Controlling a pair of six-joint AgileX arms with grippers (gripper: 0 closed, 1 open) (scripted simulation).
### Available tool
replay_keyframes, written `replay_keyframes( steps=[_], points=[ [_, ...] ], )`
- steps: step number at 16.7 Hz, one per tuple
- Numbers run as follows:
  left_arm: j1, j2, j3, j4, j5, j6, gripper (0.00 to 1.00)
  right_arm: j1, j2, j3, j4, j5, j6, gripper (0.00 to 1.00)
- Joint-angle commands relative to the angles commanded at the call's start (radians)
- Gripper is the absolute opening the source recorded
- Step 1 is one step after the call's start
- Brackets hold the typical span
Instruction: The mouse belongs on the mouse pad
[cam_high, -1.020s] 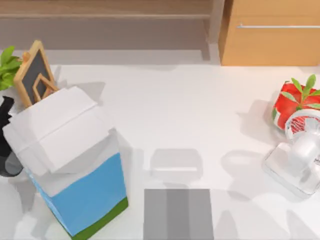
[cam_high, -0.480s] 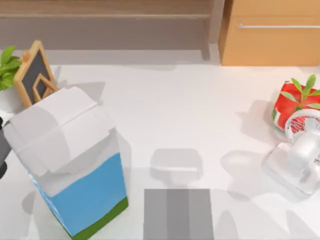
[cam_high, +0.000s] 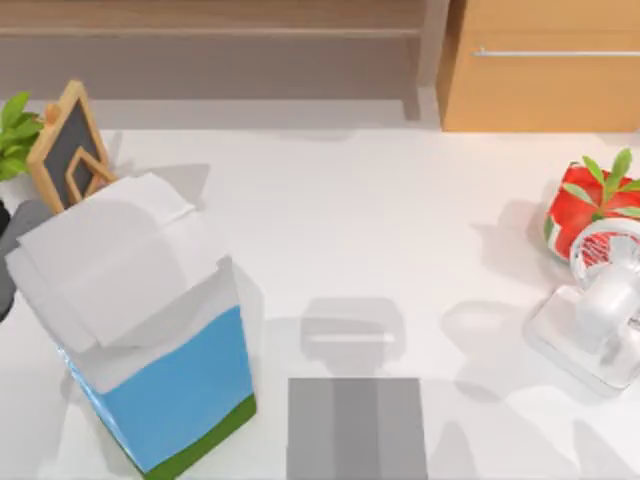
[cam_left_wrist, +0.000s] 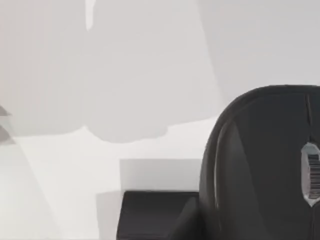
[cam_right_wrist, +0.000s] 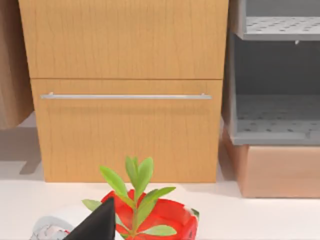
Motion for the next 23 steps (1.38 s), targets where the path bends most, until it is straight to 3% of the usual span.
replay_keyframes(
  steps=[5, 11, 18, 23],
  points=[
    [-0.104, 0.050, 0.215, 0.014, -0.103, -0.290, 0.00, 0.000, 0.000, 0.000, 0.000, 0.000, 0.000, 1.00],
    [-0.276, 0.109, 0.464, 0.074, -0.169, -0.968, 0.00, 0.000, 0.000, 0.000, 0.000, 0.000, 0.000, 1.00],
    [-0.615, 0.277, 0.532, 0.080, -0.082, -2.002, 0.00, 0.000, 0.000, 0.000, 0.000, 0.000, 0.000, 1.00],
    [-0.881, 0.385, 0.446, 0.068, 0.023, -2.518, 0.00, 0.000, 0.000, 0.000, 0.000, 0.000, 0.000, 1.00]
  ],
)
